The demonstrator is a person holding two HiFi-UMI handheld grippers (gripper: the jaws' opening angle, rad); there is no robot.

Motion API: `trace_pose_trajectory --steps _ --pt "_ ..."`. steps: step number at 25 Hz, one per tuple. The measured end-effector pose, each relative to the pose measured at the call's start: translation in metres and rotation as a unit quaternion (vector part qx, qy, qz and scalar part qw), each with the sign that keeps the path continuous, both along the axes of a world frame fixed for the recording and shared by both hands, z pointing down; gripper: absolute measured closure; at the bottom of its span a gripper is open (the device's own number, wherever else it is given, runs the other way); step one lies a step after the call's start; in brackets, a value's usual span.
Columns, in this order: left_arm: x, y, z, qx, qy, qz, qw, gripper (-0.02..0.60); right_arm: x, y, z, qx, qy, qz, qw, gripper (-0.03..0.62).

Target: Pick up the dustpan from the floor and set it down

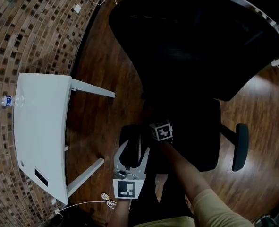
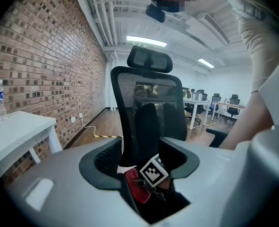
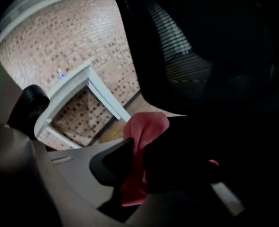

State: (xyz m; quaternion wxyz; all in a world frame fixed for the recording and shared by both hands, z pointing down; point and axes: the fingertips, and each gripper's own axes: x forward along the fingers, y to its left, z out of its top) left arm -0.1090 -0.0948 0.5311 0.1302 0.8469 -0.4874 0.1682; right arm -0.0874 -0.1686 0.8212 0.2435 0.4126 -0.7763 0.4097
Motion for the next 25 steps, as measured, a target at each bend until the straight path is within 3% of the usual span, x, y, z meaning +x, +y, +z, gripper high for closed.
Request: trace_pose_trajectory --steps 4,9,11,15,17,19,22,25 --pt "0.02 0.005 0.001 0.005 0.016 0.014 0.9998 0.346 0.127 0.035 0.028 -0.05 0.106 0.048 0.992 0.516" --pt "0.047 0.008 0.0 -0.002 0.046 0.035 0.9984 0.341 0.292 0.075 0.024 -0.058 0.243 0.094 0.964 0.516" --pt "0.055 0.009 0.001 -0.003 0.05 0.043 0.9979 0.341 0.328 0.08 0.017 -0.056 0.268 0.116 0.955 0.516" --pt "0.066 0.01 0.0 0.0 0.049 0.054 0.9974 0.341 0.362 0.08 0.0 -0.061 0.306 0.165 0.936 0.516" --pt "0.064 0.01 -0.002 -0.004 0.047 0.049 0.9977 0.341 0.367 0.079 -0.002 -0.06 0.316 0.19 0.928 0.516" --pt "0.057 0.01 -0.004 -0.002 0.043 0.042 0.9982 0.339 0.351 0.077 0.001 -0.057 0.299 0.204 0.931 0.516" --pt "0.042 0.013 -0.007 -0.004 0.037 0.027 0.999 0.339 0.264 0.069 0.01 -0.044 0.169 0.172 0.969 0.514" --pt "0.03 0.013 -0.013 0.001 0.017 0.029 0.9995 0.339 0.137 0.049 -0.004 -0.014 0.037 0.075 0.996 0.514"
